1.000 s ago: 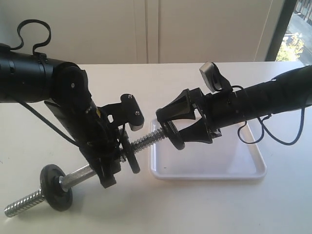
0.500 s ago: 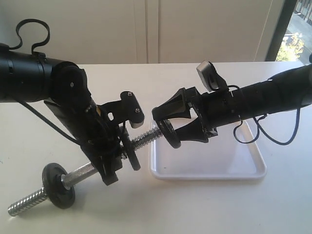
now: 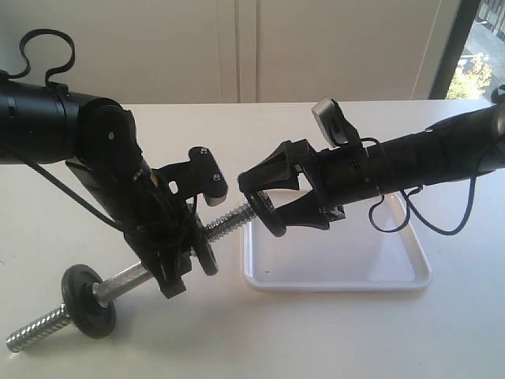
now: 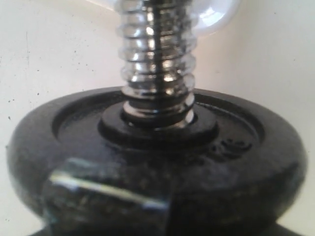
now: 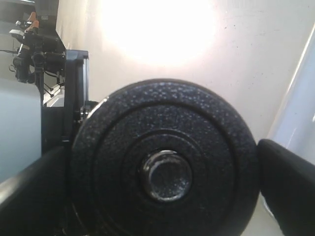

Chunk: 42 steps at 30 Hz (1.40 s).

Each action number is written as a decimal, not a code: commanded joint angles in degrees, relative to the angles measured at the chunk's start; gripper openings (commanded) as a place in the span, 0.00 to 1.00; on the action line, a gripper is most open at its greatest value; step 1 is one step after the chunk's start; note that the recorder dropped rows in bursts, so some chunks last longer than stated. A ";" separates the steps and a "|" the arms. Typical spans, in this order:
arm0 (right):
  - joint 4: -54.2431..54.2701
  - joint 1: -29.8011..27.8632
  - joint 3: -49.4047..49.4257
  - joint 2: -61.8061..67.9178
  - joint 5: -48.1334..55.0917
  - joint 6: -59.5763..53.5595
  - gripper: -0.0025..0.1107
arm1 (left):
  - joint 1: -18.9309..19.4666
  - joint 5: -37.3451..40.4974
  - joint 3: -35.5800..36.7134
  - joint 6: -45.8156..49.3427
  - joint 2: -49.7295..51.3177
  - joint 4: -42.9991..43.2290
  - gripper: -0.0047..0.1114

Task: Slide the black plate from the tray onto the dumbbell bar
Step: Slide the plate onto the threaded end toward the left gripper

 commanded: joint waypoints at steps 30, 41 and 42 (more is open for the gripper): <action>7.05 5.54 0.08 -0.65 4.51 -2.71 0.57 | -0.72 -9.03 -1.39 -1.13 -2.82 -4.55 0.04; 4.24 5.54 0.08 -0.65 4.51 -2.71 0.95 | -0.72 -9.03 -1.39 -1.13 -2.82 -4.55 0.04; 4.24 5.54 0.08 -0.65 4.51 -2.71 0.95 | -0.72 -9.03 -1.39 -1.13 -2.82 -4.55 0.04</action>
